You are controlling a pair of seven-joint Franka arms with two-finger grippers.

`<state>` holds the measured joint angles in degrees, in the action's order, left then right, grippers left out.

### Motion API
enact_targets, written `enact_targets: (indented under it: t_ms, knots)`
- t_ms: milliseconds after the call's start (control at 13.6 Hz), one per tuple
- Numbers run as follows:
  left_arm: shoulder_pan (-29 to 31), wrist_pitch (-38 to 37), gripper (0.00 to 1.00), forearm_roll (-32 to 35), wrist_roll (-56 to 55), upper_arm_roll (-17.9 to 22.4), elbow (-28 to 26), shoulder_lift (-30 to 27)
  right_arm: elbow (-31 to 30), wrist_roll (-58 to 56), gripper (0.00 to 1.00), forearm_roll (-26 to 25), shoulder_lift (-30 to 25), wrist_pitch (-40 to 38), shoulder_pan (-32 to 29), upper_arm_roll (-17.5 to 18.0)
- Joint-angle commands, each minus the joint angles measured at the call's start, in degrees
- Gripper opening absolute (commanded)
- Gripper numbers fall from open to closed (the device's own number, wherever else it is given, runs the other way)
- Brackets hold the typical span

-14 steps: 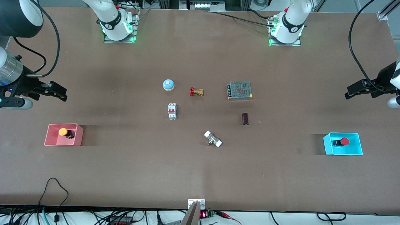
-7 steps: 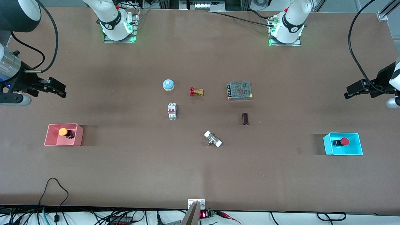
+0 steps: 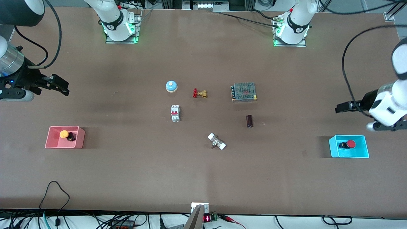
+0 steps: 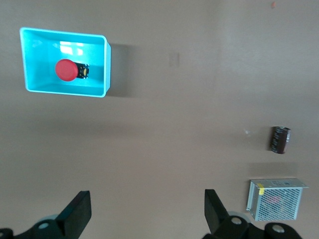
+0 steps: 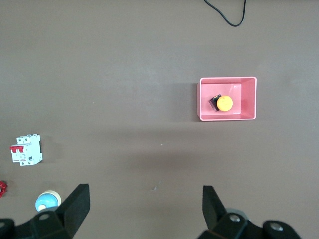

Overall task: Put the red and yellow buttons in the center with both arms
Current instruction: 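Lower the right gripper into the pink box while the left gripper enters the cyan box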

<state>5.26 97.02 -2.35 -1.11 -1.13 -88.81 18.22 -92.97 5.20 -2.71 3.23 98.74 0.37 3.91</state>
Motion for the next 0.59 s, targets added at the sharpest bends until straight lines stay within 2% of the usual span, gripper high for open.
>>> enact_targets:
  t_ms: [0,148,295,516]
  knots:
    - [0.63,1.05,1.0,1.12,0.84,0.43,4.78,8.72,-2.74,0.25,1.0,0.86,-2.17,1.37,-0.02,-0.04]
    - [2.29,10.07,1.0,4.26,3.55,0.87,4.7,11.91,-2.65,0.25,1.0,0.69,-1.56,1.63,-0.02,-0.04]
    - [5.98,18.35,1.0,6.39,7.07,0.87,4.7,14.55,-1.6,-0.01,1.0,0.69,2.81,1.8,-0.1,-0.04]
    - [8.28,21.72,1.0,5.95,7.79,0.87,4.7,17.89,-1.6,-6.66,1.0,0.25,5.55,3.29,-0.72,-0.13]
